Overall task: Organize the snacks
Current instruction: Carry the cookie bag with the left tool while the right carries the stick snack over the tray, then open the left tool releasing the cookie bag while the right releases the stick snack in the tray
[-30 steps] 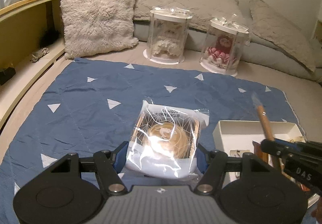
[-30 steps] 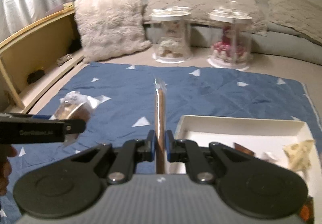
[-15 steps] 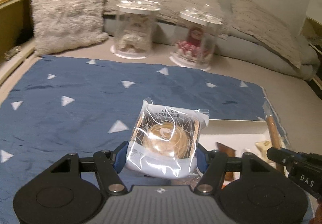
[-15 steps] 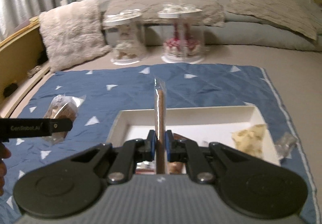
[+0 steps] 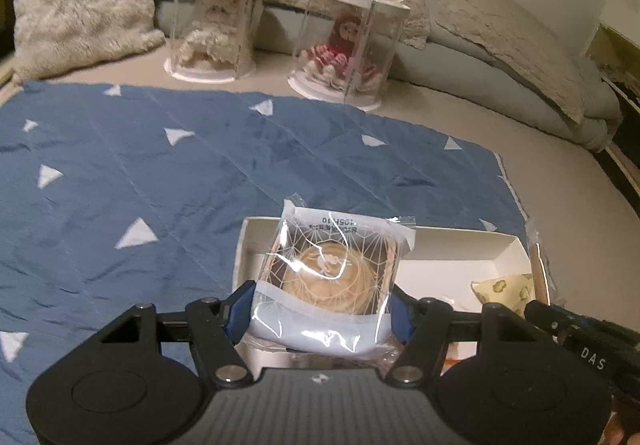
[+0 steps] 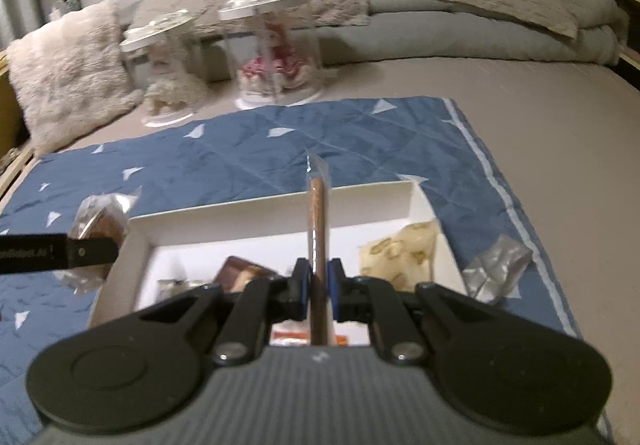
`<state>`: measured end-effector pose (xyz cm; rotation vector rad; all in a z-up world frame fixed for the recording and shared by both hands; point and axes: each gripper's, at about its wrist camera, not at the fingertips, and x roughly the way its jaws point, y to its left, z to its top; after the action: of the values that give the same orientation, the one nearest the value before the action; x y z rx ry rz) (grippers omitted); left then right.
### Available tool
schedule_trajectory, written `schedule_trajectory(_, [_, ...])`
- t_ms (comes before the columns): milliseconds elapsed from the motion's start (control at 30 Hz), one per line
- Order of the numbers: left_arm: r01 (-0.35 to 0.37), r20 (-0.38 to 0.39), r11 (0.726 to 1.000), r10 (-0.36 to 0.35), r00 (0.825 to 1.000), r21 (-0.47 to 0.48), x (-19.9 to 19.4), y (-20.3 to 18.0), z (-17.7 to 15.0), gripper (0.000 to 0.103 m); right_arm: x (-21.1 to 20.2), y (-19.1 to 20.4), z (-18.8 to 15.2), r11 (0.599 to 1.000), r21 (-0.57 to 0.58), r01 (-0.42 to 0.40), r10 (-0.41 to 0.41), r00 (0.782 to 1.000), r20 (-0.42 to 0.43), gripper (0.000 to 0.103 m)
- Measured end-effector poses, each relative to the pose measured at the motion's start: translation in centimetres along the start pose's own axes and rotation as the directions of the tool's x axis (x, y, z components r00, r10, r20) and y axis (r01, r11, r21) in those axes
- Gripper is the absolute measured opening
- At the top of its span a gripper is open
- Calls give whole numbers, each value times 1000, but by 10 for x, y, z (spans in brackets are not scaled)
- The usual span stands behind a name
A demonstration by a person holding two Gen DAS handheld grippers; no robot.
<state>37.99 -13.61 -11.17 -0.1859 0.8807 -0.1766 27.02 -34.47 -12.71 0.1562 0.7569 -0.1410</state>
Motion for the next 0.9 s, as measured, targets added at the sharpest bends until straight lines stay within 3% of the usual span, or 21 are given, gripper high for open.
schedule_trajectory(267, [21,-60,1000,-21,998,-14,35,-8,-3,67,33,-5,0,1000,-2,13,-13,999,-29,12])
schedule_trajectory(700, [38,-70,999,-38,997,5,56,-14,2,67,47,-5,1,1000,6,24,-24,1000,3,16])
schedule_trajectory(767, [50,-57,999,-49,997,15,56,-14,3,69,46,-4,0,999,18,27,-28,1000,15,32])
schedule_trajectory(800, [51,-51,999,-50,997,18,56,-15,2,72,46,-4,0,999,22,25,-25,1000,14,45])
schedule_trajectory(900, [34,-31,999,-33,999,22,53,-16,3,94,46,-3,-1,1000,13,29,-29,1000,6,55])
